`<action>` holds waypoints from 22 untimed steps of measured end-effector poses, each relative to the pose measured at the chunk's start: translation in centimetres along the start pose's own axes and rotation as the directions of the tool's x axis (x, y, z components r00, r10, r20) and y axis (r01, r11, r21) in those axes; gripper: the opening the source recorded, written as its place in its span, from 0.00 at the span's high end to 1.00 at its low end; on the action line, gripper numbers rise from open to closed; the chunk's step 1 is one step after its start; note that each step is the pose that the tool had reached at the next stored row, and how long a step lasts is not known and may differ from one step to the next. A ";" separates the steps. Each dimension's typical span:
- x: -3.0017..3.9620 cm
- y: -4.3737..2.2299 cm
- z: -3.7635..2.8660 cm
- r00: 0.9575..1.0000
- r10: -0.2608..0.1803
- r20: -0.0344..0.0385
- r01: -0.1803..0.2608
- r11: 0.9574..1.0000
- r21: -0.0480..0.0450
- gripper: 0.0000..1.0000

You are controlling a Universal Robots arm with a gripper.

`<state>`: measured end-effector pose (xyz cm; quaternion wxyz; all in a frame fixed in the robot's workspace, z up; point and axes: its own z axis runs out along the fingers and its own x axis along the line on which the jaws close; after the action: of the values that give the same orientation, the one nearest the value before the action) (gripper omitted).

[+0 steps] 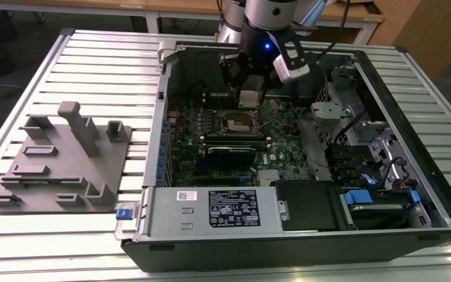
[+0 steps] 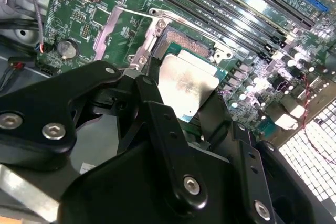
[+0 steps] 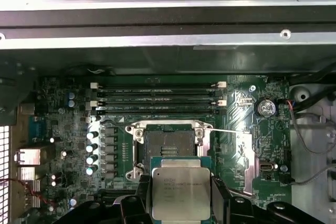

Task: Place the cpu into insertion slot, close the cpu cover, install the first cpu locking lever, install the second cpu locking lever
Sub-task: 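Place the cpu into insertion slot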

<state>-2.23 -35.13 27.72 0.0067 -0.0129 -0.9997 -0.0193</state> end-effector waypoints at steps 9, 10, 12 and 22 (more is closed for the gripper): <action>0.49 -0.01 1.15 1.000 0.000 0.000 0.000 1.000 0.000 0.46; 0.63 0.01 1.23 1.000 0.000 0.000 0.000 1.000 0.000 0.46; 0.82 0.02 1.39 1.000 0.000 0.000 0.000 1.000 0.000 0.46; 1.86 0.08 2.65 1.000 0.000 0.000 0.000 1.000 -0.001 0.46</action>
<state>-4.12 -34.90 25.10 0.0066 -0.0129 -0.9997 -0.0196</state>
